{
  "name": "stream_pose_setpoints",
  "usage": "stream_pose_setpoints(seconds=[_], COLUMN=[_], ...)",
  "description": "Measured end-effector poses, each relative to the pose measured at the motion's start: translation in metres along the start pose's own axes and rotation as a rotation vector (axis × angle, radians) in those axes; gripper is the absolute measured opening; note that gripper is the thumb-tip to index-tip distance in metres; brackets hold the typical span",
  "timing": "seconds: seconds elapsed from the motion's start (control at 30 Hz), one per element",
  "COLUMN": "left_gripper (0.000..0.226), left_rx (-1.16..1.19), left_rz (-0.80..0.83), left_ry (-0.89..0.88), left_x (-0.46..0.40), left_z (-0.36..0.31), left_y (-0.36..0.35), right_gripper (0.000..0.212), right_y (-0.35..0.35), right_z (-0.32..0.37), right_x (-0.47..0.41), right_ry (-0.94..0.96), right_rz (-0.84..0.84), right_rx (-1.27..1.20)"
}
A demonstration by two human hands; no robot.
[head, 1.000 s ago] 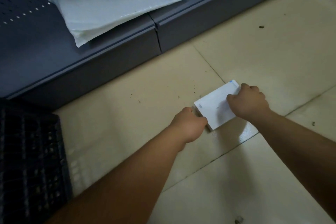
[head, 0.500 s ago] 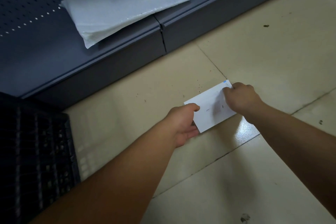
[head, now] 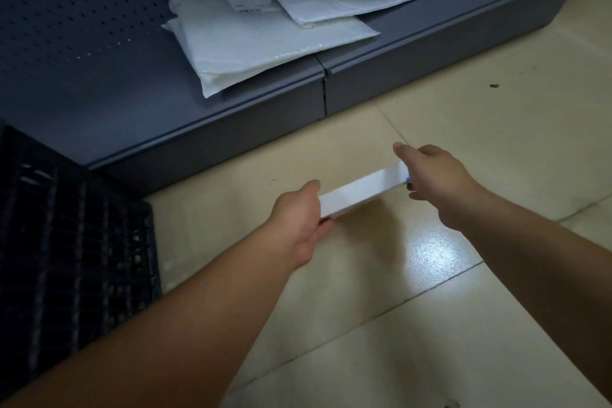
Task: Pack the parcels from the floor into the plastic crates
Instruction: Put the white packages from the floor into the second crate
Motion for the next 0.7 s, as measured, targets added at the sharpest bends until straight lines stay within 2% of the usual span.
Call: stream_pose_setpoints(seconds=[0.13, 0.27, 0.43, 0.47, 0.57, 0.63, 0.7], left_gripper=[0.014, 0.008, 0.042, 0.043, 0.019, 0.022, 0.012], left_rx=[-0.058, -0.055, -0.033, -0.036, -0.022, 0.005, 0.021], left_rz=[-0.054, -0.023, -0.007, -0.008, 0.038, 0.046, 0.01], left_ry=[-0.118, -0.149, -0.264, -0.284, -0.333, -0.364, -0.379], left_x=[-0.001, 0.006, 0.017, 0.022, 0.037, 0.048, 0.055], left_z=[-0.013, -0.023, -0.042, -0.047, -0.064, -0.076, -0.086], left_y=[0.026, 0.051, 0.081, 0.088, 0.112, 0.13, 0.153], right_gripper=[0.042, 0.022, 0.005, 0.005, 0.013, 0.014, 0.015], right_y=[-0.002, -0.003, -0.007, -0.008, -0.015, -0.02, -0.024], right_z=[0.015, 0.027, 0.052, 0.059, 0.079, 0.093, 0.108], right_x=[0.01, 0.022, 0.046, 0.053, 0.075, 0.089, 0.103], right_ry=[-0.02, 0.031, 0.041, 0.038, 0.053, 0.073, 0.108], right_rz=[0.023, 0.064, 0.143, 0.169, 0.221, 0.252, 0.291], right_rx=[-0.078, -0.067, -0.188, -0.213, -0.264, -0.28, -0.283])
Point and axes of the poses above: each hand's wrist, its own x-axis away from the middle knuckle, its own y-axis out of the back of the hand, z = x × y, the point moved 2 cm from there along -x, towards the middle knuckle, and after that the axes turned 11 degrees about -z, right-handed, at the moved point
